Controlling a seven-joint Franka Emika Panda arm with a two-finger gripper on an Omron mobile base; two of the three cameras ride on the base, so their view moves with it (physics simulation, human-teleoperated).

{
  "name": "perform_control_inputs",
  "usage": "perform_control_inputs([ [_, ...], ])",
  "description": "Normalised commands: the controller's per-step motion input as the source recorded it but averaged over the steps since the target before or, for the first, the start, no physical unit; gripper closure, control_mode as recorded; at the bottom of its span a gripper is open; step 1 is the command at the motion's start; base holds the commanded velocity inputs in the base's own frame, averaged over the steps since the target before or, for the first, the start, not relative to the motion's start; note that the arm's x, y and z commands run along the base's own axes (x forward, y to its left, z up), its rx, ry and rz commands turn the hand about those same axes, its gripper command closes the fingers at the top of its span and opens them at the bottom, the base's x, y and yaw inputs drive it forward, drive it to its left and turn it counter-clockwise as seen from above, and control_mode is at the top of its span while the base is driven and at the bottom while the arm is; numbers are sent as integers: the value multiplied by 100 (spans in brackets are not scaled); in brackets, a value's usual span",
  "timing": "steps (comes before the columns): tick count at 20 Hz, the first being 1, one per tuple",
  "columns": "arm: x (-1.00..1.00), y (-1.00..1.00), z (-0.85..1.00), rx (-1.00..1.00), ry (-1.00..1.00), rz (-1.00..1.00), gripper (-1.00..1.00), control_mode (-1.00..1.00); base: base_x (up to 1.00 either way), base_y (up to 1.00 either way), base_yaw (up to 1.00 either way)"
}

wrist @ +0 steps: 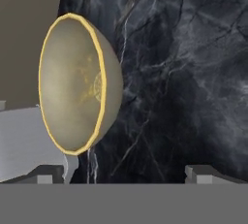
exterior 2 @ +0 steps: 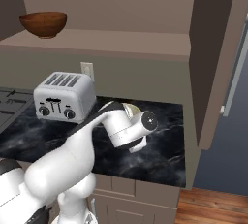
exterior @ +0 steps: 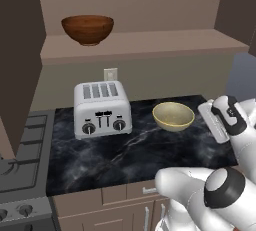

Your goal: Open the cabinet. Pick the bowls from the counter and place them in the cabinet. Then close the cabinet.

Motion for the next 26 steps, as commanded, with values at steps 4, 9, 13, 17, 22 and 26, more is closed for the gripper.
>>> perform_control_inputs([
  [4, 23, 0, 0, 0, 0, -3, -100, -100, 0, 0, 0],
  [9, 33, 0, 0, 0, 0, -1, -100, -100, 0, 0, 0],
  [13, 40, 0, -3, 0, 0, 0, -100, -100, 0, 0, 0],
  [17, 44, 0, -26, 0, 3, 0, -100, -100, 0, 0, 0],
  [22, 37, 0, -23, 0, 2, 0, -100, -100, 0, 0, 0],
  [26, 21, 0, -21, 0, 0, 0, -100, -100, 0, 0, 0],
])
